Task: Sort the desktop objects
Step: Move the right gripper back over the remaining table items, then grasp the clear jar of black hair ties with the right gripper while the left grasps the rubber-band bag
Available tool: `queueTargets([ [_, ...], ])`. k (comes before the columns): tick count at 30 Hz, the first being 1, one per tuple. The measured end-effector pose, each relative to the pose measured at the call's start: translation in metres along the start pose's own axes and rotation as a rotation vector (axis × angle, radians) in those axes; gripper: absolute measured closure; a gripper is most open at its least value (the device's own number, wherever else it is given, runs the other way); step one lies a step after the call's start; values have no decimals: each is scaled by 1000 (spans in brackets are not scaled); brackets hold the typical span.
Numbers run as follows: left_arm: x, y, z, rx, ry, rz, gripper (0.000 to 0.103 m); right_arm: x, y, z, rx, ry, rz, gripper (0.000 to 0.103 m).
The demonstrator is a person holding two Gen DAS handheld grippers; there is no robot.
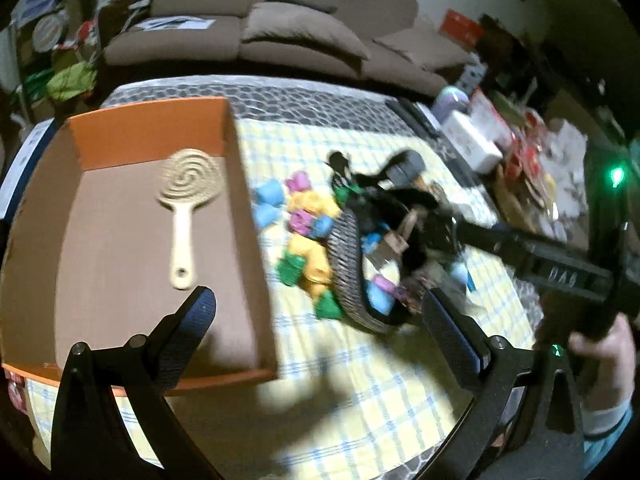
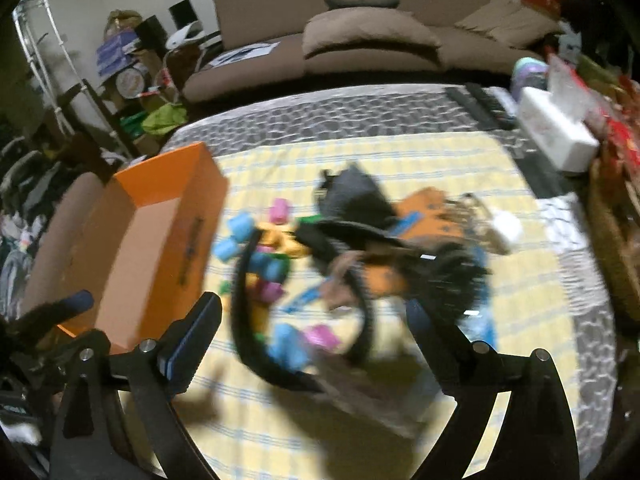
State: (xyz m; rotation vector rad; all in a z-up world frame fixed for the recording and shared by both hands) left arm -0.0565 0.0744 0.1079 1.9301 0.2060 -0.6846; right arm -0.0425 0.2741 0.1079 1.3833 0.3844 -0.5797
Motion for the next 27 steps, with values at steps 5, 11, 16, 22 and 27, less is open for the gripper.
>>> queueTargets([
  [5, 9, -23, -40, 6, -78, 38, 0, 3, 5, -50, 27, -62, -7, 8],
  [11, 15, -50, -67, 8, -106, 70, 0, 9, -4, -91, 34, -161, 5, 8],
  [16, 19, -70, -74, -24, -114, 100, 0, 12, -26, -107, 40, -196, 35, 8],
  [22, 18, -86, -70, -40, -90, 119, 0, 12, -43, -108, 20, -202, 58, 8],
  [27, 19, -94, -68, -44, -89, 133, 0, 10, -51, -105, 1, -202, 63, 8],
])
Point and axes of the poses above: each gripper's, at about its wrist camera, not at the fingertips, and y roughly against the way its jaws point, z to its left, x to its underside, the point moved 4 cm from there along -y, roughly the way its jaws point, and after that the axes turned 1 degree about x, right-handed, at the moved point
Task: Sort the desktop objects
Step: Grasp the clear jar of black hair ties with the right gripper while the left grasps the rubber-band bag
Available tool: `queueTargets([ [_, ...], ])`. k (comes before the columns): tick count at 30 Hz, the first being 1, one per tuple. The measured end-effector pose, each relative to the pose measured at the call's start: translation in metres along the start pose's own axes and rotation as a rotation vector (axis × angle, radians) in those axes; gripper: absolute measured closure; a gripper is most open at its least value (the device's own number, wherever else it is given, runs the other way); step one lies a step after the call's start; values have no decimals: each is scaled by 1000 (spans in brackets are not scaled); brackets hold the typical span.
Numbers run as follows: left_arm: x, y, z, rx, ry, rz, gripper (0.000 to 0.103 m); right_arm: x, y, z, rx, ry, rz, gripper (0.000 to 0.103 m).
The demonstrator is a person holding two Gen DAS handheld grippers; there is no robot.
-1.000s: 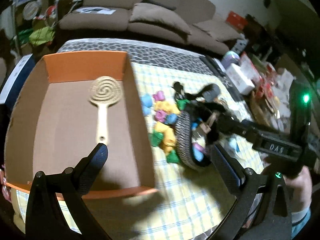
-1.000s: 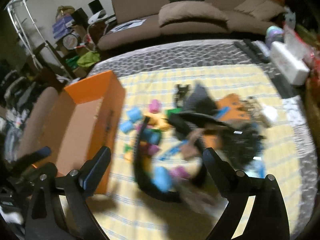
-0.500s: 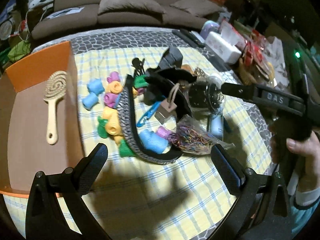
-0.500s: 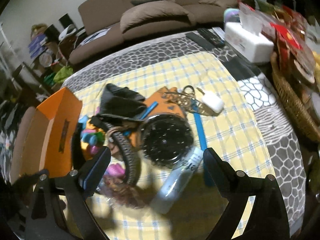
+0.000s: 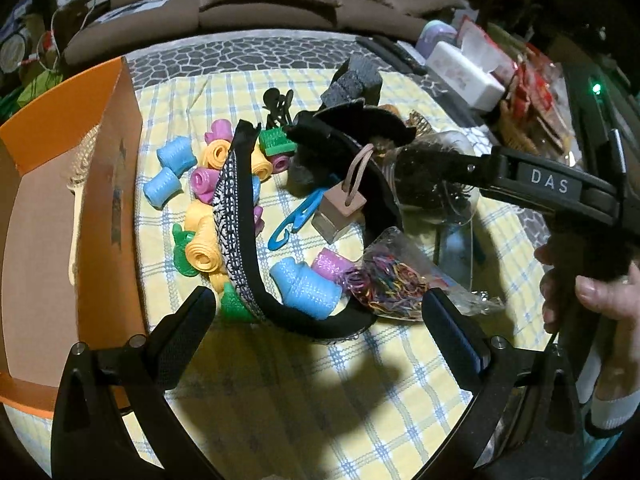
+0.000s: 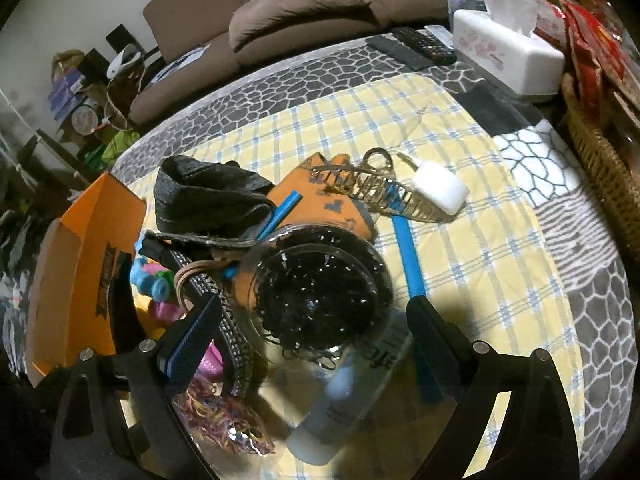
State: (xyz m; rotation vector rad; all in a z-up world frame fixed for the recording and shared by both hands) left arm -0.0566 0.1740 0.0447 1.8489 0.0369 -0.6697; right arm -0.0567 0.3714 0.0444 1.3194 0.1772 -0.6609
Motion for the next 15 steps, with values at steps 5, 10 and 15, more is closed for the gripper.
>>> queueTargets([
  [5, 1, -7, 4, 0, 12, 16, 0, -1, -4, 2, -5, 3, -1, 8],
  [10, 2, -14, 8, 8, 36, 31, 0, -2, -9, 1, -7, 13, -5, 12],
  [15, 1, -15, 8, 12, 44, 33, 0, -2, -9, 1, -6, 31, -13, 18],
])
Point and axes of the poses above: each gripper's, at about its wrist camera, not at the fingertips, and y roughly against the way its jaws point, z to its left, x to its underside, the point moved 4 cm from there along -y, roughly the way its jaws point, and after that the axes turned 1 degree about x, right-handed, at the moved point
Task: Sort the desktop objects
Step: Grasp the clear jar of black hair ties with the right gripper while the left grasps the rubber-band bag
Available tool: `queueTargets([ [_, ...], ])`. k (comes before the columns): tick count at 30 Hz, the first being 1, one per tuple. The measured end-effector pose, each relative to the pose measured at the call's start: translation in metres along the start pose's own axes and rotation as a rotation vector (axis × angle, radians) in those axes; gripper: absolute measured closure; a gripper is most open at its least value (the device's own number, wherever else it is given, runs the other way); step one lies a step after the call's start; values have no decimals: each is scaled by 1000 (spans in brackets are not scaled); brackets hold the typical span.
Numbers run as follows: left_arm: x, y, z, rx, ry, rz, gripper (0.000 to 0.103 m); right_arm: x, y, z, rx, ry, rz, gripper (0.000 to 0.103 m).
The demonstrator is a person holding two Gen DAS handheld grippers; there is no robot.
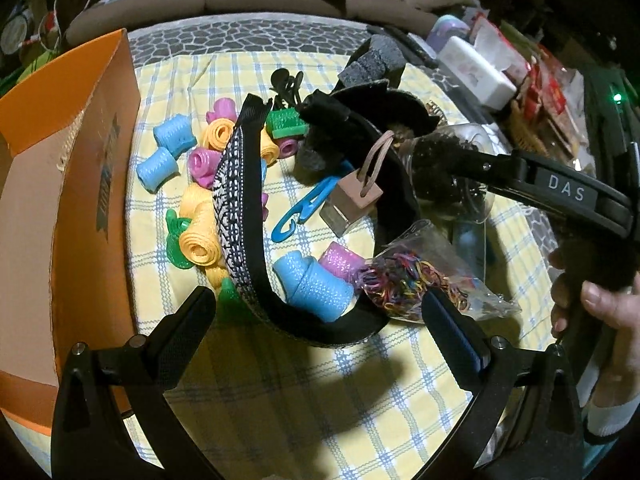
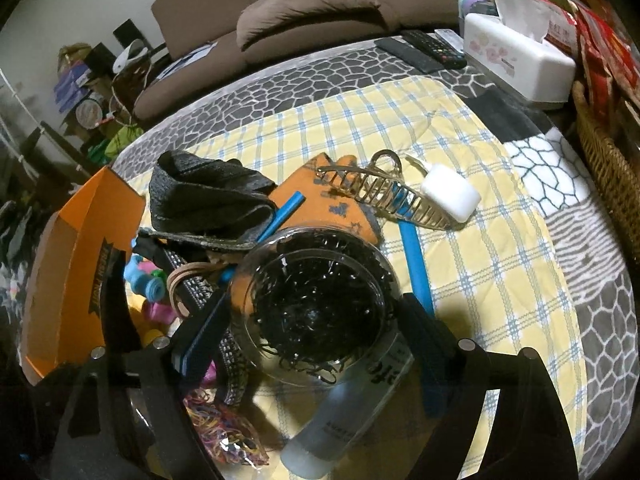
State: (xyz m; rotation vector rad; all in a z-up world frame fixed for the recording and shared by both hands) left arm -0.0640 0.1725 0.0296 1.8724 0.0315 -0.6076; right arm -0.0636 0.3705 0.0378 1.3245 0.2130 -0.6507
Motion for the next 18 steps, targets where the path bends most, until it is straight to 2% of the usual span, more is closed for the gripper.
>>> queueTargets([
  [3, -1, 2, 0, 6, 2, -6, 0, -2, 5, -1, 7, 3, -17, 18],
  [6, -4, 11, -5, 21, -16, -46, 0, -6, 18, -2, -4, -6, -52, 18],
  [10, -6, 20, -18, 75, -44, -82, 0, -13, 38, -7, -28, -37, -102, 18],
  [14, -5, 11, -29, 135, -27, -57, 0, -17, 49, -11, -42, -55, -119, 18],
  [18, -6, -2, -37, 198, 31, -34, 0, -18, 53, -13, -54, -69, -121, 18],
])
Point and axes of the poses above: each gripper's, at about its wrist camera, not at the fingertips, and y roughly against the way its jaws point, z to its left, x to its underside, the point moved 4 cm from there along -y, roughly the way its jaws point, and after that the axes turned 1 degree about x, right-handed, at the moved point
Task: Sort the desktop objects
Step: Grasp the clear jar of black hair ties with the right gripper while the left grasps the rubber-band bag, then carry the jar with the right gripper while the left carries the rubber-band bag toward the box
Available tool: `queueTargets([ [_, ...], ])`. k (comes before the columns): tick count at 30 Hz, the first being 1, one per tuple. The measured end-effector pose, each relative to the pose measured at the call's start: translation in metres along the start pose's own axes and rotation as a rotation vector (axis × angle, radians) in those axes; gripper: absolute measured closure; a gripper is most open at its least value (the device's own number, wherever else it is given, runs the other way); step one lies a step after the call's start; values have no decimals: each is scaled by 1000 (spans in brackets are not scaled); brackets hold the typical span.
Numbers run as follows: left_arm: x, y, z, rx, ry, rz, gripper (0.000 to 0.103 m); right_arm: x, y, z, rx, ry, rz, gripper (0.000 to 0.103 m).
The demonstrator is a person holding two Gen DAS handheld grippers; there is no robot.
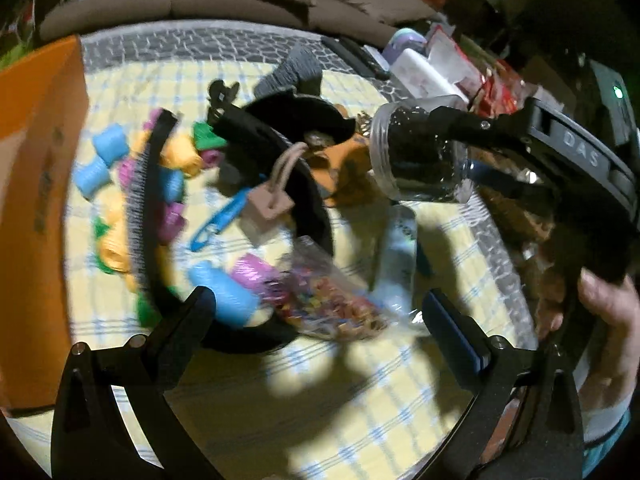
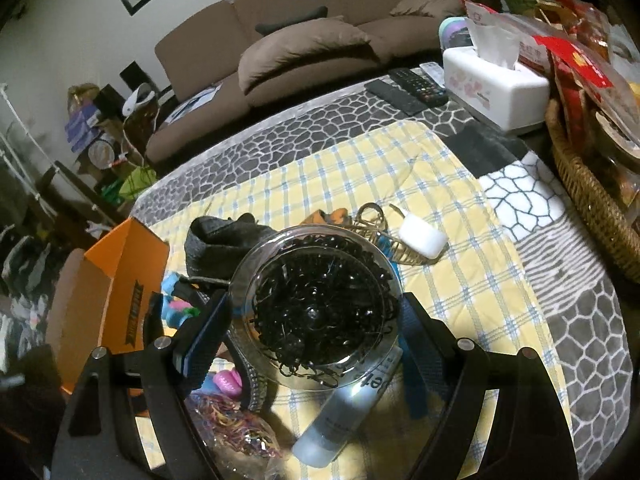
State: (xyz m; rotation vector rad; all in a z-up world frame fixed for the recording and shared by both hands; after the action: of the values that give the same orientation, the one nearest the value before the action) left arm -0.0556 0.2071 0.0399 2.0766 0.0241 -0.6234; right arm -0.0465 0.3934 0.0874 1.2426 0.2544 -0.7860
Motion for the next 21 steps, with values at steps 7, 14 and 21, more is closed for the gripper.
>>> queueTargets([
  [7, 1, -24, 1, 40, 93, 48, 36, -1, 6, 2, -12, 5, -9, 18],
  [14, 2, -16, -2, 7, 32, 9, 86, -5, 13, -1, -17, 0, -27, 18],
  [21, -5, 10, -10, 47, 8, -66, 93, -11, 26, 2, -40, -6, -57, 18],
])
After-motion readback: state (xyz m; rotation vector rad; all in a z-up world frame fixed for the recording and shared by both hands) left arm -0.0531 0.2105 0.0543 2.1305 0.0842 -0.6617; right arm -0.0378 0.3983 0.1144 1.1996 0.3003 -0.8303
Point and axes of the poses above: each gripper's, at about its wrist camera, not at the fingertips, and y roughly against the way its jaws point, z to its left, x to its underside, the point moved 4 cm from there along -y, roughly the way its jaws point, and after that the axes turned 1 degree about x, right-handed, at the moved point
